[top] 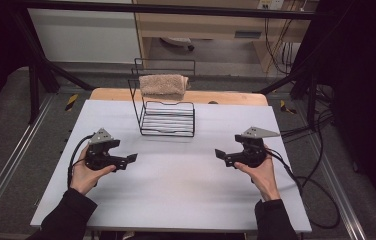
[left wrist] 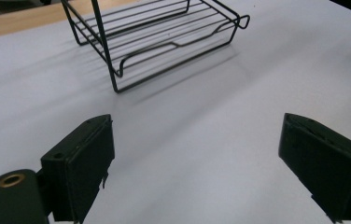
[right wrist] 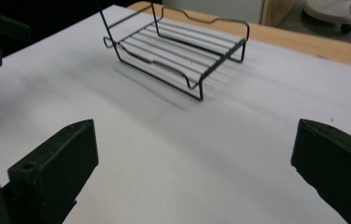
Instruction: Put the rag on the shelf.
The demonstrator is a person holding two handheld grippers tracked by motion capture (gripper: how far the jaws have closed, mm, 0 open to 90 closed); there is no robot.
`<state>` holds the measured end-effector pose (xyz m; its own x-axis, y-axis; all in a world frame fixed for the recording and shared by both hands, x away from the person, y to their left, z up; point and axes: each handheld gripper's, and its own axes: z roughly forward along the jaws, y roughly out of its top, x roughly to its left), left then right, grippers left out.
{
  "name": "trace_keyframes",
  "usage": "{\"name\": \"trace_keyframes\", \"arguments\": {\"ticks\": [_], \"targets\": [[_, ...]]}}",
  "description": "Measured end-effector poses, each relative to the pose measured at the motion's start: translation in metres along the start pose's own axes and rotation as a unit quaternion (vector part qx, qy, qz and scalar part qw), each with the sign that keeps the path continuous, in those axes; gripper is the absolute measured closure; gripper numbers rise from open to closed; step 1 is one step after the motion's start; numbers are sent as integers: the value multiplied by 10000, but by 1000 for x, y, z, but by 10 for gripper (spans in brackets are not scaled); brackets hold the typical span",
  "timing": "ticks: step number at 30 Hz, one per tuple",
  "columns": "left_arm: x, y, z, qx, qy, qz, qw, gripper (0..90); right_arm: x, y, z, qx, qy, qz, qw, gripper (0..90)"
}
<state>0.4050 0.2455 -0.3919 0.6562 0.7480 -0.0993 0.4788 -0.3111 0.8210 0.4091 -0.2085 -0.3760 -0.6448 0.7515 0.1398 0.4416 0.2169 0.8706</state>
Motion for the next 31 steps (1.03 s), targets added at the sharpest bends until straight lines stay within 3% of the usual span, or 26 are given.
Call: {"name": "trace_keyframes", "arguments": {"ticks": [7, 12, 18, 24, 31], "targets": [[-1, -26, -3, 146, 21, -67, 9999, 70, -9, -35, -11, 154, 63, 172, 9997, 4], [-2, -42, -5, 284, 17, -11, 9996, 53, -14, -57, -20, 280, 116, 106, 9995, 4], [-2, -52, -11, 237, 60, 108, 9996, 50, -21, -79, -28, 389, 157, 159, 9990, 4], [-1, -61, -13, 234, 57, 196, 9995, 51, -24, -94, -38, 385, 146, 247, 9988, 4], [1, -67, -13, 270, 95, 123, 9995, 50, -23, -98, -40, 397, 172, 253, 9987, 4]]}}
